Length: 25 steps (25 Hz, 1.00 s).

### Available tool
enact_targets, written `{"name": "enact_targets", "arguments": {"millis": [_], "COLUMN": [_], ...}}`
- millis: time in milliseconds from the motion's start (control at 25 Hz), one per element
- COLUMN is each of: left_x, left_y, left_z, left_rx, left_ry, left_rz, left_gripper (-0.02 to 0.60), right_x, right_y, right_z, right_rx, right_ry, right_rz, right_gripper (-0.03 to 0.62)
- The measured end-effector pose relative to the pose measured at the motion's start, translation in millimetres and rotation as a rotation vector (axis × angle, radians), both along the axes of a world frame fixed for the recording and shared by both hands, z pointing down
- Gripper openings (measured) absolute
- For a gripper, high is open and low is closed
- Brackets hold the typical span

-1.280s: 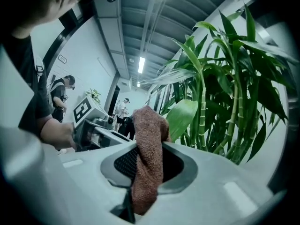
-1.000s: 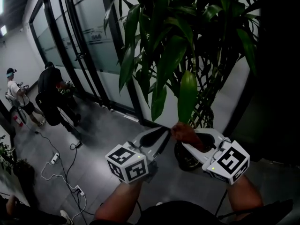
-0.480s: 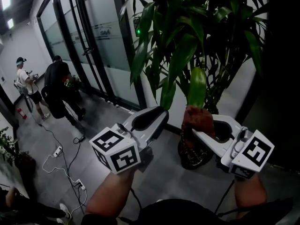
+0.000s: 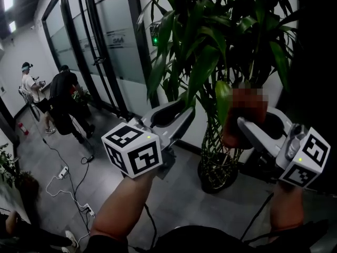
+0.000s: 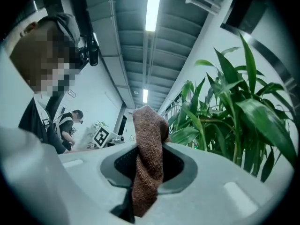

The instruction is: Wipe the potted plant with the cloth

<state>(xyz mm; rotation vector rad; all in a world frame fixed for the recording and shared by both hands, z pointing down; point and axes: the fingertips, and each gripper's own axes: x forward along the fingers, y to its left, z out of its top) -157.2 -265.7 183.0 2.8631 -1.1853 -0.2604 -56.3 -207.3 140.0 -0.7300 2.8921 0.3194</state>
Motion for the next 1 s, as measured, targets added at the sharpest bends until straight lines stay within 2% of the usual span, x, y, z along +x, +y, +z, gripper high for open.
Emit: {"name": "enact_targets", "arguments": {"millis": [80, 160, 200, 520, 720, 1000], "left_x": [5.2, 7.1, 7.5, 12.6, 13.2, 16.8], "left_y": [-7.9, -15.3, -18.3, -24.1, -25.2, -24.1], "left_z": [2.7, 6.8, 9.0, 23.3, 43.2, 67.1], "left_rx": [-0.007, -0.021, -0.028, -0.097, -0.139, -0.173], "left_ry": [-0.017, -0.024, -0.021, 0.048, 0.025, 0.001], "left_rz": [-0.016, -0.033, -0.035, 0.013, 0.008, 0.009], "left_gripper": [0.128, 0.043, 0.023, 0.017, 0.017, 0.017], "right_x": [1.3, 0.7, 0.1, -16.9, -34.3, -48.0], "right_y": [0.5, 0.6, -1.4, -71.2, -120.6, -155.0], "right_z": [-9.7, -18.8, -23.0, -38.9, -39.2, -59.5], "right_rx": [0.022, 0.046, 0.059, 0.119, 0.122, 0.166], "right_ry": [0.009, 0.019, 0.024, 0.101, 0.146, 0.179], "right_rz": [0.013, 0.025, 0.036, 0.199, 0.281, 0.361], "right_gripper": [0.071, 0.071, 0.071, 0.071, 0.071, 0.071]}}
